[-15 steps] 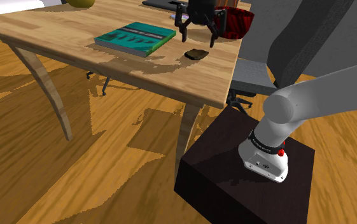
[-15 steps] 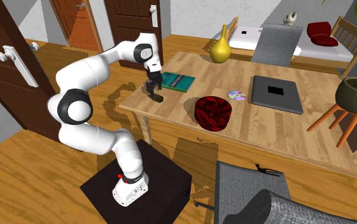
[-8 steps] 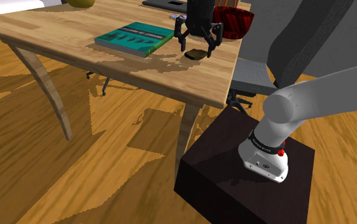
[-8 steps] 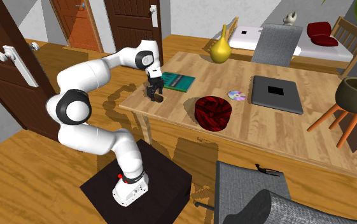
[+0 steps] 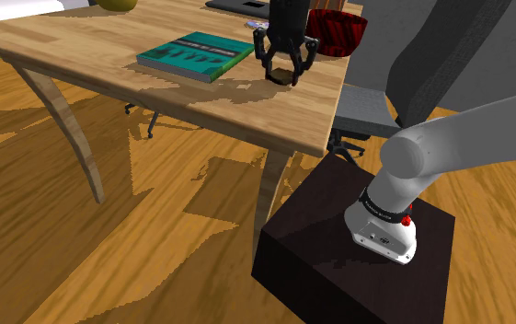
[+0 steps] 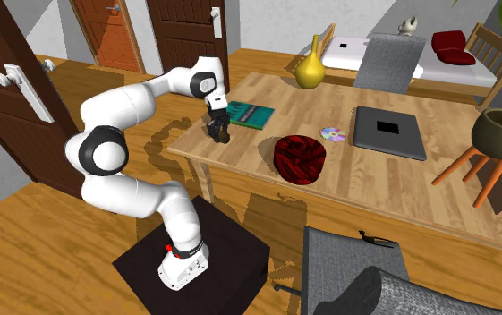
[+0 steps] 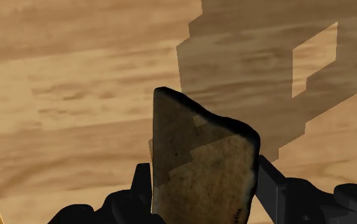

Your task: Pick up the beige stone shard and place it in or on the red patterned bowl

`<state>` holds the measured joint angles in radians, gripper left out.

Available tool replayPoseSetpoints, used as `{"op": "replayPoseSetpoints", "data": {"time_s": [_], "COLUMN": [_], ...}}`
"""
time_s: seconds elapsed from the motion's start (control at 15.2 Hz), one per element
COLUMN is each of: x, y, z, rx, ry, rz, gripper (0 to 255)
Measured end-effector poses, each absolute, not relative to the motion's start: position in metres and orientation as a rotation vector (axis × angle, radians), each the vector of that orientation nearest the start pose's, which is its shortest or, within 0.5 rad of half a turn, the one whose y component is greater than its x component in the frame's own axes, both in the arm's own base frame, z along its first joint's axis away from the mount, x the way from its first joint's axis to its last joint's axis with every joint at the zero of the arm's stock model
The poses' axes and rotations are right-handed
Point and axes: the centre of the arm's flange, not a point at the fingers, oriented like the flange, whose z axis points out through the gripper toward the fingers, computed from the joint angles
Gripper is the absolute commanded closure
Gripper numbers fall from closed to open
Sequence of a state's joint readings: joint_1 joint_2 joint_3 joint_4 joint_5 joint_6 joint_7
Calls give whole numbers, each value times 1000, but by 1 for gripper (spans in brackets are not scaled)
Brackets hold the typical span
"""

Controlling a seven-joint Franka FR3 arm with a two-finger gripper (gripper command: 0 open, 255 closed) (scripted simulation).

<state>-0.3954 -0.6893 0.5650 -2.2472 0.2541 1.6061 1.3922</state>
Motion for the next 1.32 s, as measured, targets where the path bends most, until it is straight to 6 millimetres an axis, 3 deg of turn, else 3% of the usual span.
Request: {"op": "replayPoseSetpoints", "data": {"time_s": [0.66, 1.32], "x": [353, 353], "y": [133, 132], "z": [566, 615], "rx": [-2524, -2527], "ry": [2024, 2027], "rz": [-56, -51], "gripper": [255, 255]}}
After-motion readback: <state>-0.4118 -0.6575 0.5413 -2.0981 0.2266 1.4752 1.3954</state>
